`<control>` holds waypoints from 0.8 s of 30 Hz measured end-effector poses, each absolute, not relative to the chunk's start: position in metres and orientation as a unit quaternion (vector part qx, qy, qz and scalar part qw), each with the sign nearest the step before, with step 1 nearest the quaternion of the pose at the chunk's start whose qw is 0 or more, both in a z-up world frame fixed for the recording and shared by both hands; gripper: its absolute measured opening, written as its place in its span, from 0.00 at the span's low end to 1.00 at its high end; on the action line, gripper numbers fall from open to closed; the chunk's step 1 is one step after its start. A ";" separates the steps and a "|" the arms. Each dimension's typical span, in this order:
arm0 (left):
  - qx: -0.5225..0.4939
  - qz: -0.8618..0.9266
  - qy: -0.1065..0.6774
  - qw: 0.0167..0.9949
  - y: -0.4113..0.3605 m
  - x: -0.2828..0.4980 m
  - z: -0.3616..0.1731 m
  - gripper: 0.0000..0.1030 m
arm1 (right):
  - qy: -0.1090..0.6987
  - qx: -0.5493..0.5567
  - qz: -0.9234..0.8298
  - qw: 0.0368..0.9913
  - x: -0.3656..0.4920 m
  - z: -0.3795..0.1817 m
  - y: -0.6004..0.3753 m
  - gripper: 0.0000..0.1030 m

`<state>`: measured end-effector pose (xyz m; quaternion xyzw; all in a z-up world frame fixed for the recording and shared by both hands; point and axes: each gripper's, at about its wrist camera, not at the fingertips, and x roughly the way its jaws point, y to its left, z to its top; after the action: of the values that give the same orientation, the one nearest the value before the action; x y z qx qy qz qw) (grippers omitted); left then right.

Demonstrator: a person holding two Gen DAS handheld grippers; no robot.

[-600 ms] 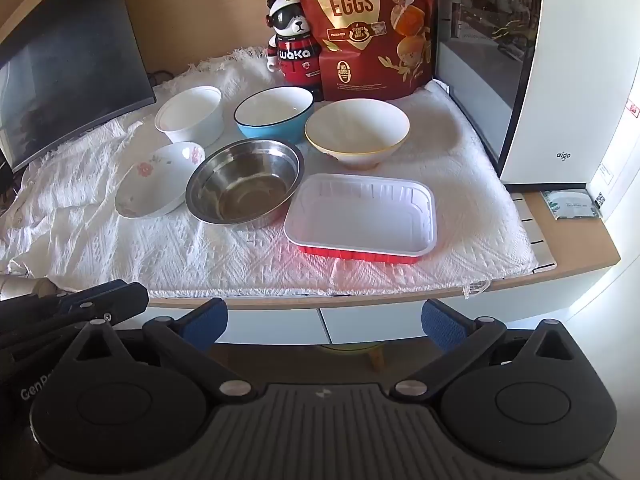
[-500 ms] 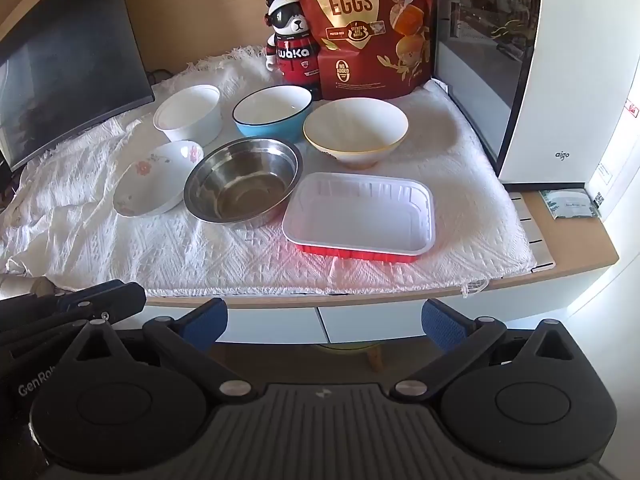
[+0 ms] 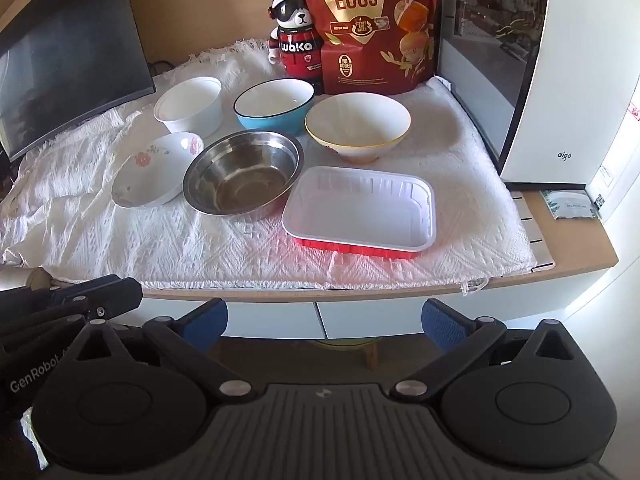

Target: Organize plates and bowls

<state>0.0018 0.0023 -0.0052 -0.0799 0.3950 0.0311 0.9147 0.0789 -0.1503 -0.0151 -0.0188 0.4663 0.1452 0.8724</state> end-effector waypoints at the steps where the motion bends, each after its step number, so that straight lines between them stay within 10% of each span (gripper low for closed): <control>1: -0.081 0.031 0.395 0.914 0.002 0.001 -0.006 0.14 | 0.466 -0.019 0.145 0.873 0.079 -0.016 -0.150 1.00; 24: -0.087 0.030 0.400 0.912 0.002 0.001 -0.007 0.14 | 0.463 -0.023 0.143 0.874 0.077 -0.017 -0.151 1.00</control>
<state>0.0011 0.0022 -0.0067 -0.0868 0.4003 0.0301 0.9118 0.0774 -0.1506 -0.0170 -0.0227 0.4634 0.1432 0.8742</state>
